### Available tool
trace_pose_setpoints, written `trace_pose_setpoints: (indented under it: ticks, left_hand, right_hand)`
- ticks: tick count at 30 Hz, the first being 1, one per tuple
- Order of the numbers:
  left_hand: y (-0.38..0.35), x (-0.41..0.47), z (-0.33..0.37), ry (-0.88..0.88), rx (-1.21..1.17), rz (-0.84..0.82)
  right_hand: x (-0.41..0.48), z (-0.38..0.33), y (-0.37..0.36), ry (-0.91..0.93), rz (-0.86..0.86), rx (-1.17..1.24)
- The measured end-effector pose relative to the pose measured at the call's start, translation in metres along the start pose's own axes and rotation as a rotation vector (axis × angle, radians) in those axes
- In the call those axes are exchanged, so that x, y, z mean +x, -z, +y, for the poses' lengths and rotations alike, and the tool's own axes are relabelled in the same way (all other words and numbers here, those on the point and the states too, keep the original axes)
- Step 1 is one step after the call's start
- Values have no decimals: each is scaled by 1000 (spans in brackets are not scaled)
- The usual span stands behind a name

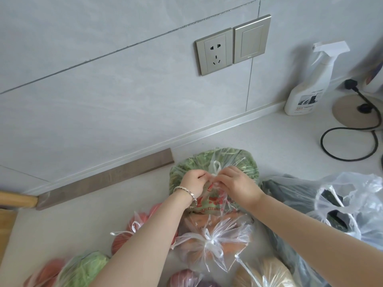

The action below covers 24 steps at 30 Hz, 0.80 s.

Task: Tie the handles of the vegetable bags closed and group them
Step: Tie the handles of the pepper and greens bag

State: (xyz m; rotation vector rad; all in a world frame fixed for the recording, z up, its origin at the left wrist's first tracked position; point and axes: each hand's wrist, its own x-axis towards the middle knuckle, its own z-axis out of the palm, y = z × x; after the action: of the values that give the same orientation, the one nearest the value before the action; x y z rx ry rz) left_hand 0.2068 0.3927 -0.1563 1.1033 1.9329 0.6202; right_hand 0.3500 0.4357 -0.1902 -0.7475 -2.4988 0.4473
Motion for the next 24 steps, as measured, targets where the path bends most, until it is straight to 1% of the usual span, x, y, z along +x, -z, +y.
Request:
trace_pose_setpoints:
  ticks: [2,4,7,9,11,13,14,15,16,18,20,21,24]
  left_hand:
    - [2,3,2,-88,191,20]
    - [3,7,2,-137,282,73]
    - [5,13,-5,-138,355,170]
    - [2,16,-10,-97,406,196]
    - [-4,16,-10,-49,413,197]
    - [-8,11,-4,-25,464,202]
    - [-8,6,2,-57,518,219]
    - [-6,2,4,-115,571,237]
    - [-5,-5,8,-187,582,250]
    - [-2,-22,17,-287,525,228]
    - [0,-38,26,-303,454,151]
    - [-2,-45,31,-295,439,91]
    - [-18,-67,50,-319,375,-60]
  right_hand:
    - [-2,0,-2,41,1,-88]
    - [-4,-2,-1,9,-18,-149]
    - [-10,-6,5,-8,3,-162]
    - [-17,-6,4,-50,-32,-142]
    - [-18,-9,6,-133,-115,-163]
    - [-11,-17,11,-312,-285,-148]
    - [-9,-21,18,-406,-344,-83]
    - [-6,-23,20,-458,-382,-5]
    - [-5,-26,28,-465,-385,47]
    - [-5,-39,57,-452,-371,142]
    - [-7,-53,90,-415,-326,192]
    - [-10,-62,109,-372,-272,187]
    - [-27,-80,160,-284,-42,120]
